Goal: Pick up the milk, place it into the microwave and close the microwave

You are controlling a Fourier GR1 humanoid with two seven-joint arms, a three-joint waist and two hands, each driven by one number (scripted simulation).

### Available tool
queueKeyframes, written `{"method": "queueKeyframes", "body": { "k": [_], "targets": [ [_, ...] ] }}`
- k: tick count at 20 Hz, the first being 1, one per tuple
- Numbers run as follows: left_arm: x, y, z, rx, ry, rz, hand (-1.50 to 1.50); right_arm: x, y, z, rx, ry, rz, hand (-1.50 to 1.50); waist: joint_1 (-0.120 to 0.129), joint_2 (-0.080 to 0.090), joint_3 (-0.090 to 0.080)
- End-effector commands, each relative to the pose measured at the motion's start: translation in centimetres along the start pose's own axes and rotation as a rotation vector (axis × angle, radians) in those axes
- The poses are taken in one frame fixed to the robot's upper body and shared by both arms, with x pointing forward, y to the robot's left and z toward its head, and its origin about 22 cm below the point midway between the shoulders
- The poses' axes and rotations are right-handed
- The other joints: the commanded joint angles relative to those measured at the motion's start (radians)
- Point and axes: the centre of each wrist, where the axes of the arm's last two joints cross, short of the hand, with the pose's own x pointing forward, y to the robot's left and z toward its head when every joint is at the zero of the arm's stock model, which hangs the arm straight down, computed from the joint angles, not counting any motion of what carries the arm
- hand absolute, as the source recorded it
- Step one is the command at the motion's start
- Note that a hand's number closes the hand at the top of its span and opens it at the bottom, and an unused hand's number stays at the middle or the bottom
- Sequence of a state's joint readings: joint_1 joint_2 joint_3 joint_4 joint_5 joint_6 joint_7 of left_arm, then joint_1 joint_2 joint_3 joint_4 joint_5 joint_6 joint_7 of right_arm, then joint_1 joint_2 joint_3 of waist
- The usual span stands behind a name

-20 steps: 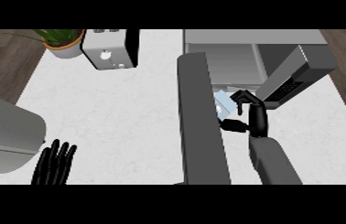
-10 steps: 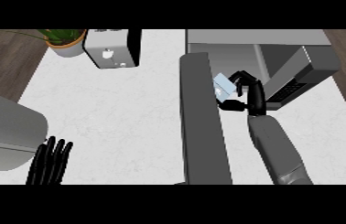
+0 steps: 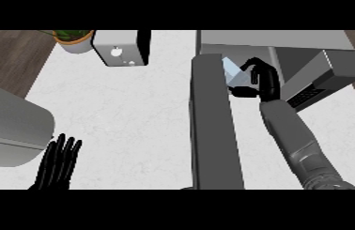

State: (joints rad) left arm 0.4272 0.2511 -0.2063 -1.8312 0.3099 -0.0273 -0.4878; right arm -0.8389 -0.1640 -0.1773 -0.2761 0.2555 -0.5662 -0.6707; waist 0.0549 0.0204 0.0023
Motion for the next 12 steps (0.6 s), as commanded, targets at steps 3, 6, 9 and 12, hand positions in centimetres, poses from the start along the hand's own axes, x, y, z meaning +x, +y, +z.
{"method": "queueKeyframes", "body": {
  "k": [3,6,9,12],
  "targets": [
    [0.1,0.9,-0.9,-0.014,0.006,-0.022,-1.5,0.9,-2.4,-3.1,-0.079,0.008,0.161,1.5,0.028,0.013,0.001],
    [0.1,0.6,-0.8,-0.034,0.026,-0.094,-1.5,1.0,-2.1,-3.1,-0.144,0.016,0.217,1.5,0.043,0.02,0.002],
    [-0.2,1.0,-0.9,-0.04,0.036,-0.116,-1.5,2.3,-2.5,-4.5,-0.231,0.043,0.232,1.5,0.054,0.024,0.002],
    [-0.4,0.5,-1.0,-0.058,0.045,-0.134,-1.5,1.1,-3.7,-4.3,-0.195,0.038,0.305,-1.5,0.053,0.027,0.002]
  ]
}}
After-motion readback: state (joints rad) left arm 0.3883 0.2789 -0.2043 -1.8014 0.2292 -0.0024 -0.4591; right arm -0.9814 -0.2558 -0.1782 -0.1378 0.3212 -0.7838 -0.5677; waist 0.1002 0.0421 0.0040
